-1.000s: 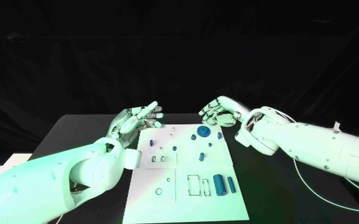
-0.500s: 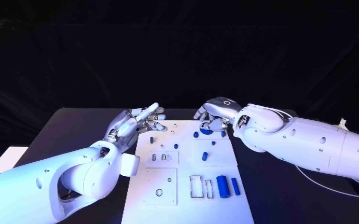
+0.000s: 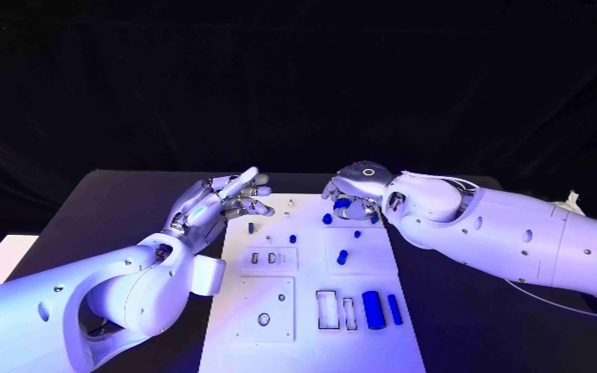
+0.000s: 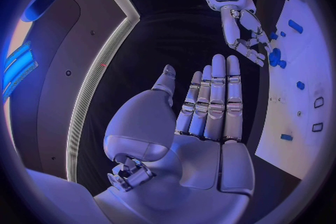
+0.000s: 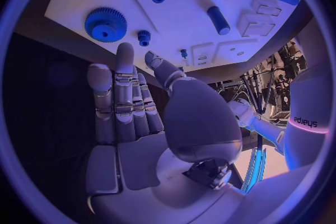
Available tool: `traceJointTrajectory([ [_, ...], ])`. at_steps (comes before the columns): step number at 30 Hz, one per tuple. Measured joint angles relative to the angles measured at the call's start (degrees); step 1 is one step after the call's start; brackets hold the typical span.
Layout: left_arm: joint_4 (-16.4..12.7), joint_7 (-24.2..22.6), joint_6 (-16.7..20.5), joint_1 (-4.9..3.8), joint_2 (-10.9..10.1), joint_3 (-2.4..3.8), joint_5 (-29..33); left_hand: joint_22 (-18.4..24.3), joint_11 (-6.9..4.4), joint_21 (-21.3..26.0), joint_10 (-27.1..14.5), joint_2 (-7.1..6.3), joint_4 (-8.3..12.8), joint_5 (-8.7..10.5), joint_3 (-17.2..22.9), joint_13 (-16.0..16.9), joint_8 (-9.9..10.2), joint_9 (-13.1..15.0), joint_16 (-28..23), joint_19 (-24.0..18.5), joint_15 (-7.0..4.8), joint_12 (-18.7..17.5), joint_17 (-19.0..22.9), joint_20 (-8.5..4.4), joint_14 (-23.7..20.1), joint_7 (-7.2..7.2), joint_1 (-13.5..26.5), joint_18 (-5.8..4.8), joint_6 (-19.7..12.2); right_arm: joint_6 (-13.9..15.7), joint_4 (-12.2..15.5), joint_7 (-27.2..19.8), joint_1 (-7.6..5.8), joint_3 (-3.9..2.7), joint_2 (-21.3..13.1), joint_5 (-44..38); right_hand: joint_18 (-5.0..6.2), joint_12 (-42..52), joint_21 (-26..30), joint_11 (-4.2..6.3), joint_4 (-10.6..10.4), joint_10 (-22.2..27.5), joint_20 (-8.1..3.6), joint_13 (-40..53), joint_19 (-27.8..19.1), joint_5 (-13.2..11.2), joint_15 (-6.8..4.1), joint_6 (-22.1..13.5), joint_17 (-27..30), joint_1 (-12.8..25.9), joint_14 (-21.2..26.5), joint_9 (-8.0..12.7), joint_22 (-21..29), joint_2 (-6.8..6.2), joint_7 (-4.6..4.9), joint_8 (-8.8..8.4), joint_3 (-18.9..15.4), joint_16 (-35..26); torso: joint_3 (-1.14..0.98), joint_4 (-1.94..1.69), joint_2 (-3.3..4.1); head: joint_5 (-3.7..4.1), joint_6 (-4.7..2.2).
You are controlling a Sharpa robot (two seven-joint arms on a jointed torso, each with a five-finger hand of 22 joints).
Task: Assemble the parts on the task board
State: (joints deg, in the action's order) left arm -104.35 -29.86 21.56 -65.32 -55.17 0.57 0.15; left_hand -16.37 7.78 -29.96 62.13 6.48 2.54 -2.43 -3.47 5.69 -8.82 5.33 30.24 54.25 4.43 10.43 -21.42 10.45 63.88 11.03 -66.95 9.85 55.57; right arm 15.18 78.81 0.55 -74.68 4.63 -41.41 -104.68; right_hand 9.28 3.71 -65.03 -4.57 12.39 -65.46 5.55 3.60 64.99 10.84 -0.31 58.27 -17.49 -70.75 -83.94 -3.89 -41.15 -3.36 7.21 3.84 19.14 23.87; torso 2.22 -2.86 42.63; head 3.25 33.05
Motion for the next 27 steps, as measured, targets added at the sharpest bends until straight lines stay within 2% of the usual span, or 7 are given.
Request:
traceJointTrajectory([
  [13, 0.00, 0.06, -0.11, -0.19, -0.21, 0.09, -0.07, -0.05, 0.20, 0.00, -0.20, 0.22, -0.15, 0.00, -0.15, -0.05, 0.23, -0.05, 0.00, -0.21, 0.19, 0.00, -0.20, -0.21, -0.19, 0.20, -0.22, -0.01, -0.20, -3.88, -1.12, 0.60, -0.01, -0.01, 1.11, -0.10, 0.00, 0.00, -0.67, -0.01, -0.80, 1.03, -0.13, 0.00, 0.13, -0.21, -0.21, 0.19, -0.35, 0.00, -0.20, 0.00, -0.88, 0.00, -0.19, 0.00, 0.16, 0.66, 0.08, -0.38, 1.27, 0.24, -0.01],
  [20, 0.00, 0.07, -0.18, -0.21, -0.22, 0.15, -0.01, -0.05, 0.20, 0.00, -0.20, 0.22, -0.15, 0.00, -0.15, -0.05, 0.23, -0.05, 0.00, -0.40, -0.02, 0.00, -0.19, -0.01, -0.39, 0.20, -0.22, -0.01, -0.20, -4.62, -2.27, 0.61, -0.01, -0.02, 1.91, 0.14, 0.01, 0.00, -1.17, -0.01, -1.42, 1.03, -0.21, 0.00, 0.20, -0.21, -0.21, 0.46, -0.60, -0.01, -0.20, 0.00, -1.51, 0.01, 0.08, 0.00, 0.48, 1.21, 0.07, -0.48, 1.68, 0.30, -0.08],
  [26, 0.03, 0.13, -0.24, -0.21, -0.29, 0.17, 0.00, -0.05, 0.20, 0.00, -0.20, 0.22, -0.15, 0.00, -0.15, -0.04, 0.23, -0.05, 0.00, -0.41, -0.02, 0.00, -0.24, 0.00, -0.39, 0.20, -0.22, -0.01, -0.20, -4.73, -2.74, 0.52, 0.01, -0.03, 2.30, 0.47, -0.03, 0.00, -2.32, -0.01, -2.33, 1.02, -0.25, 0.00, 0.92, -0.21, -0.21, 1.53, -1.00, -0.69, -0.20, -0.13, -3.17, 0.69, 0.13, 0.00, 1.38, 2.14, -0.02, -0.63, 1.93, 0.22, 0.05],
  [27, 0.04, 0.13, -0.24, -0.21, -0.31, 0.17, 0.00, -0.04, 0.20, 0.00, -0.20, 0.22, -0.15, 0.00, -0.15, -0.04, 0.23, -0.05, 0.00, -0.41, -0.02, -0.01, -0.24, 0.00, -0.39, 0.20, -0.22, -0.02, -0.20, -4.75, -2.81, 0.50, 0.01, -0.03, 2.34, 0.52, -0.59, 0.00, -2.77, 0.03, -2.54, 0.98, -0.30, 0.00, 1.37, -0.36, -0.21, 1.90, -1.12, -0.70, -0.20, -0.19, -3.80, 0.71, 0.06, 0.06, 1.60, 2.44, -0.03, -0.66, 1.96, 0.23, 0.06],
])
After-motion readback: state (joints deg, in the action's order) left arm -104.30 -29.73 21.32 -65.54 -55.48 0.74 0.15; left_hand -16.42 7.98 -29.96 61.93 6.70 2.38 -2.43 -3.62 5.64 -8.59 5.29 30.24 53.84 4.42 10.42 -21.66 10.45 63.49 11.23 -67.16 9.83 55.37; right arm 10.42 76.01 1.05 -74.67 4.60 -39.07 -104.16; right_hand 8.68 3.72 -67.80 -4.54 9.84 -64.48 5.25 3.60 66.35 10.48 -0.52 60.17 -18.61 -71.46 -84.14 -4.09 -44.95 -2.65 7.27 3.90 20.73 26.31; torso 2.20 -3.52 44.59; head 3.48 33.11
